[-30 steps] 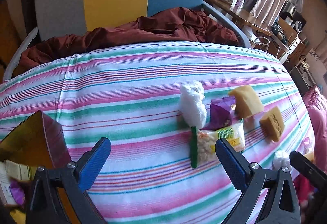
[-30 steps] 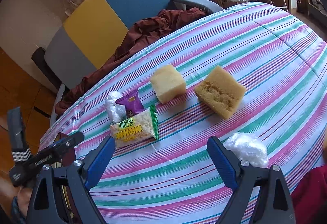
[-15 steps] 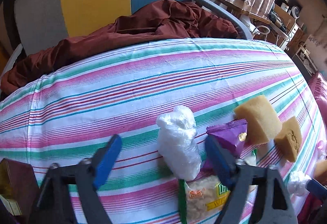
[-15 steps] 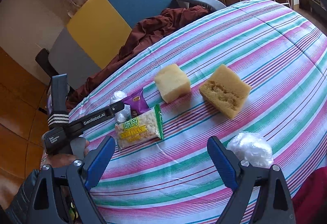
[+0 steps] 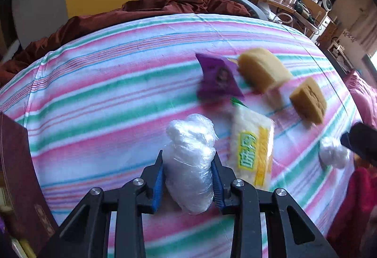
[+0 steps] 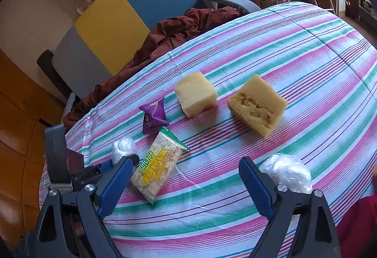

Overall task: Organize objects
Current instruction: 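Lift the plastic bundle toward the tray while the right gripper grasps a WEIDAN pack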

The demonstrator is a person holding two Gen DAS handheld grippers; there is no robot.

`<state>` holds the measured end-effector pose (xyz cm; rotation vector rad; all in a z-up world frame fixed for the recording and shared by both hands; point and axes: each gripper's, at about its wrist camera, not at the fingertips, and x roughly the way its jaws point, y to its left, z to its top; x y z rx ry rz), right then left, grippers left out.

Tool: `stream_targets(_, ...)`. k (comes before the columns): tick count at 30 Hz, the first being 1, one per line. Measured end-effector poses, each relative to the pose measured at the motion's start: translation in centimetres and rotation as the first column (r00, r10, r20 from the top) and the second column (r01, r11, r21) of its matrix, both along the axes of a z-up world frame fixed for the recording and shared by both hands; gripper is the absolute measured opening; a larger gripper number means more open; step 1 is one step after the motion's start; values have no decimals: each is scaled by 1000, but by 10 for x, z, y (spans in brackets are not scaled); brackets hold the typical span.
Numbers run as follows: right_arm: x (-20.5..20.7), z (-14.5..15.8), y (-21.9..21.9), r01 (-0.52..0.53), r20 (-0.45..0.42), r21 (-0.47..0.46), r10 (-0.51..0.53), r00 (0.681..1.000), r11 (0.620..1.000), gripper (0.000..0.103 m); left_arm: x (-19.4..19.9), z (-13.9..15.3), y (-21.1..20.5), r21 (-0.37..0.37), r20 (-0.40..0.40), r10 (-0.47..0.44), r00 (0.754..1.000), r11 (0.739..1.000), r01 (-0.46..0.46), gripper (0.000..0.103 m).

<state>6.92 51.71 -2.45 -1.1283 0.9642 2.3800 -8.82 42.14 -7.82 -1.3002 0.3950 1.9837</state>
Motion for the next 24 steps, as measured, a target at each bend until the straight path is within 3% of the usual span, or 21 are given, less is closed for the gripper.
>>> stream_targets(4,-3,-4,-1,-11,16,-13,11,1000,1000,92,49,1,-16,29,2,-61,998,998,61,35)
stream_targets(8,-10,-9,-8,-50,47,-8,51,998,999,85,81,2,-40,53,-1,-84,996,995,84,35)
stream_targets(11,-17,-14,-16,-90,78,3,90,993,996,78,104,3,-60,55,-27,-124,992,991,126,35)
stream_targets(14,-26,-19,-29,-150,122,29,146,982,988,77,124,3,-81,60,-68,-155,986,985,159,35)
stream_targets(19,-47,-29,-53,-255,199,76,236,951,964,77,130,-1,-95,89,-87,-158,984,982,166,35)
stream_targets(24,-69,-41,-66,-297,273,149,250,929,943,77,130,-3,-96,102,-85,-160,983,980,169,37)
